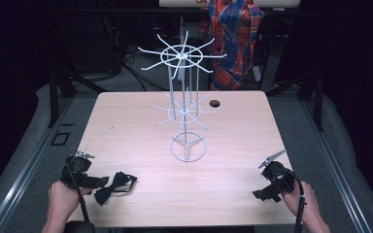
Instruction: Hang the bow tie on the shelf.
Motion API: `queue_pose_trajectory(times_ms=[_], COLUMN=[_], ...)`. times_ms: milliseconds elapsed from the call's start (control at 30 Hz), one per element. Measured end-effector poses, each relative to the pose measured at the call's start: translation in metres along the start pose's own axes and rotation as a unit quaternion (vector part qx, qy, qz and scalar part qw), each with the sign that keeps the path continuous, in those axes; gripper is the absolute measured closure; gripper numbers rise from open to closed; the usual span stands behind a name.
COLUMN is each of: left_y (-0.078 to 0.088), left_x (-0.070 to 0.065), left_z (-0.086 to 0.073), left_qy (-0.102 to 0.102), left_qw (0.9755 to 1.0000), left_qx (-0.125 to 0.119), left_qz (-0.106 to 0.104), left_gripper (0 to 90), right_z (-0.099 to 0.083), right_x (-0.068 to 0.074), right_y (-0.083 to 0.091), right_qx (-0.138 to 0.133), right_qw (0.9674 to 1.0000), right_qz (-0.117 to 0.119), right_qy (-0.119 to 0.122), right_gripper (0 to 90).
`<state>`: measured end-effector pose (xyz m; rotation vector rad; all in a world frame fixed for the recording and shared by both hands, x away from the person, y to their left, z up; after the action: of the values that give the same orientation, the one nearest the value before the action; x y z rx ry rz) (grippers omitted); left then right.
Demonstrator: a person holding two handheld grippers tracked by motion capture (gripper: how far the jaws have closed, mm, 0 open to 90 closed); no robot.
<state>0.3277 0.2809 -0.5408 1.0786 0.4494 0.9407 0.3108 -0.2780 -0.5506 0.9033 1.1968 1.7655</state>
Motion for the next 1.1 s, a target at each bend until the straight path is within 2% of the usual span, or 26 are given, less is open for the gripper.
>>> queue_pose_trajectory(times_ms=[400,467,500,800,867,1100], left_y=[0.001,0.001,0.002,0.003,0.003,0.004], left_x=[-0.002,-0.003,-0.004,-0.012,-0.014,-0.026], left_z=[0.001,0.002,0.003,0.007,0.009,0.014], left_qy=[-0.005,-0.009,-0.01,-0.029,-0.035,-0.055], left_qw=[1.0,0.9999,0.9999,0.9994,0.9991,0.9982], left_qx=[-0.006,-0.01,-0.012,-0.019,-0.022,-0.022], left_qz=[-0.001,0.002,0.001,-0.007,-0.006,-0.008], left_gripper=[9.7,11.5,11.5,11.7,11.7,11.3], right_z=[0.001,0.0,0.0,0.0,0.0,0.0], right_x=[0.001,0.002,0.001,0.001,0.0,0.0], right_y=[0.0,-0.001,0.0,0.001,0.001,0.001], right_qx=[0.003,-0.005,0.002,0.002,0.003,0.003], right_qw=[1.0,1.0,1.0,1.0,1.0,1.0], right_qz=[0.001,0.002,0.0,0.004,-0.002,0.001], right_qy=[0.002,-0.003,0.002,0.001,0.0,0.0], right_gripper=[15.7,15.7,15.7,15.6,15.6,15.6])
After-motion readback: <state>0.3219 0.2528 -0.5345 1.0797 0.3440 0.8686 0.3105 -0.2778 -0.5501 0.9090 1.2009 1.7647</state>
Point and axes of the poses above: each handheld gripper's, and its own axes: y roughly backward along the jaws, z roughly out of its top, x roughly to its left, the point moved 4 cm from there along -y, roughly forward along the jaws, and after that the axes turned 15 degrees about -y, right-handed, at the moved point
